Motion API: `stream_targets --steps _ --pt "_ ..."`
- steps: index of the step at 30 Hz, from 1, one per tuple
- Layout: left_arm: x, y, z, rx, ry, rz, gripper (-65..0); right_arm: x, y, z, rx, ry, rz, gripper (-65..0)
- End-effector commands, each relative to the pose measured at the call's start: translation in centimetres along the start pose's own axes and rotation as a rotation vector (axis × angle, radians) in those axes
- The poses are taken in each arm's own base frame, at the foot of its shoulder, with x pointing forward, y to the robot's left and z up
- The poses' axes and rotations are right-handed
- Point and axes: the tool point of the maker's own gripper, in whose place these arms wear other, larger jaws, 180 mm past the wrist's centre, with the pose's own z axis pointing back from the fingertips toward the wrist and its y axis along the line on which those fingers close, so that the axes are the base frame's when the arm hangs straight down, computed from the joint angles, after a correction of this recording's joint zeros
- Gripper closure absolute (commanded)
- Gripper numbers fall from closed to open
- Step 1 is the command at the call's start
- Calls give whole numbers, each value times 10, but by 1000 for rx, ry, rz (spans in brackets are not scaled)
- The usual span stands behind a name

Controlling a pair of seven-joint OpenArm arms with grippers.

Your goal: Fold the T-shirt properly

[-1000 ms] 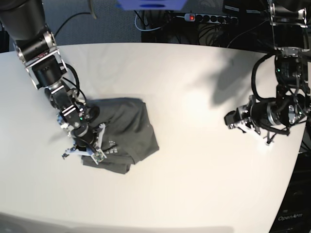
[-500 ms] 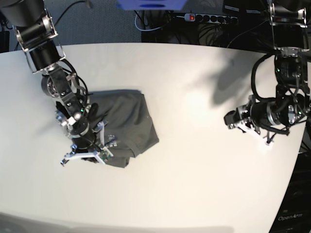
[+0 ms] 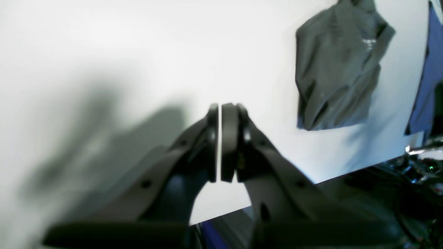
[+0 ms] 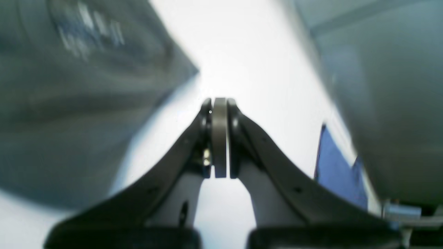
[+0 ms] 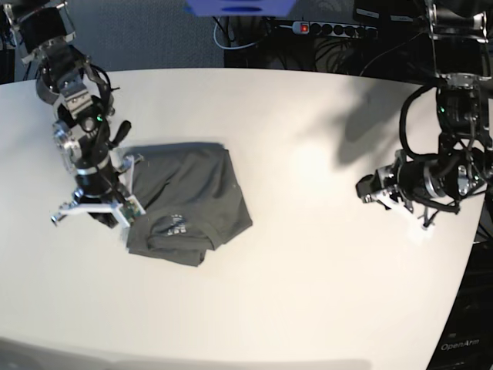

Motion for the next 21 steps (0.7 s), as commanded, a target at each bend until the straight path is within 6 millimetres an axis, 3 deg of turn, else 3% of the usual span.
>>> stream_targets --steps 1,4,8,13,21 --pt "11 -12 11 -23 -43 -49 -17 3 -16 4 -44 -24 -1 -1" --pt "1 -26 24 -29 -57 -123 -17 -28 -13 16 -43 45 -19 -1" --pt "-11 -33 31 -32 -54 -165 -17 -54 -9 34 -42 63 -37 -1" --pt "-30 -11 44 14 -54 -111 -17 -87 5 61 -35 83 -91 -1" --pt "-48 18 66 94 -56 -72 -17 -116 15 112 -119 22 -154 -1"
